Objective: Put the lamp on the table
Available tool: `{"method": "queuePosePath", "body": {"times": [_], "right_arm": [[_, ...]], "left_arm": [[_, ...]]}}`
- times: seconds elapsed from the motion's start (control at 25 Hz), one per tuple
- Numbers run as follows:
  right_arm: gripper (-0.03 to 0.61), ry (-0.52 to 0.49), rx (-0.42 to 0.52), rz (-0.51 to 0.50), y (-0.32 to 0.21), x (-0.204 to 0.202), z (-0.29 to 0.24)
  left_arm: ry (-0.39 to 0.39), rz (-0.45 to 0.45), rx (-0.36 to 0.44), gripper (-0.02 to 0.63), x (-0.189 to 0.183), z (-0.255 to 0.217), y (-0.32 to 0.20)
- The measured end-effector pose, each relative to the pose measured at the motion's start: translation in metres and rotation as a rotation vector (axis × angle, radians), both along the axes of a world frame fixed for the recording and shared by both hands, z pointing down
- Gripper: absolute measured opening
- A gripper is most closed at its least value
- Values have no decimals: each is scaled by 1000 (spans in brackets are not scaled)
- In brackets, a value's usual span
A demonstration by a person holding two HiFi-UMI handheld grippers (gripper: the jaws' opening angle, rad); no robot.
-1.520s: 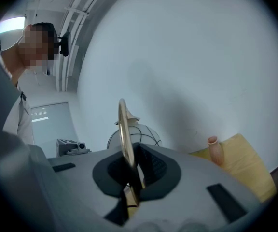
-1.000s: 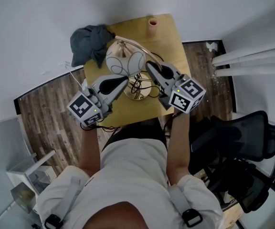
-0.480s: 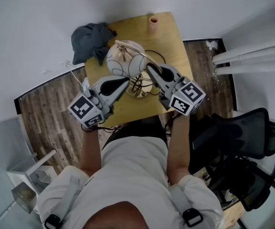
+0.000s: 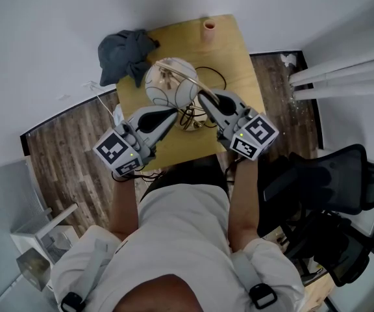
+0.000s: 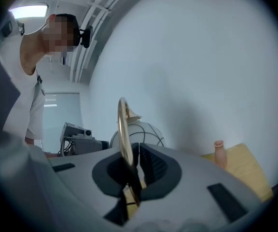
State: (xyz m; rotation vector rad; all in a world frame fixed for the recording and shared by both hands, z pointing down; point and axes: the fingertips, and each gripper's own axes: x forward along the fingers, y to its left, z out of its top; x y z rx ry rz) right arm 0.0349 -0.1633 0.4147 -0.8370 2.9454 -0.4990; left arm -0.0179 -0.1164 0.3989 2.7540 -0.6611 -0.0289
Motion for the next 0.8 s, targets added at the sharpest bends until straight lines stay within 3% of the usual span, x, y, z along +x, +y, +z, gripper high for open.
{"method": "queuePosePath", "body": {"times": [0.8], "right_arm": [[57,-33,37,-45,30,-2,-2]], "left_arm": [[12,18,-14,0,7,-2,19]]}}
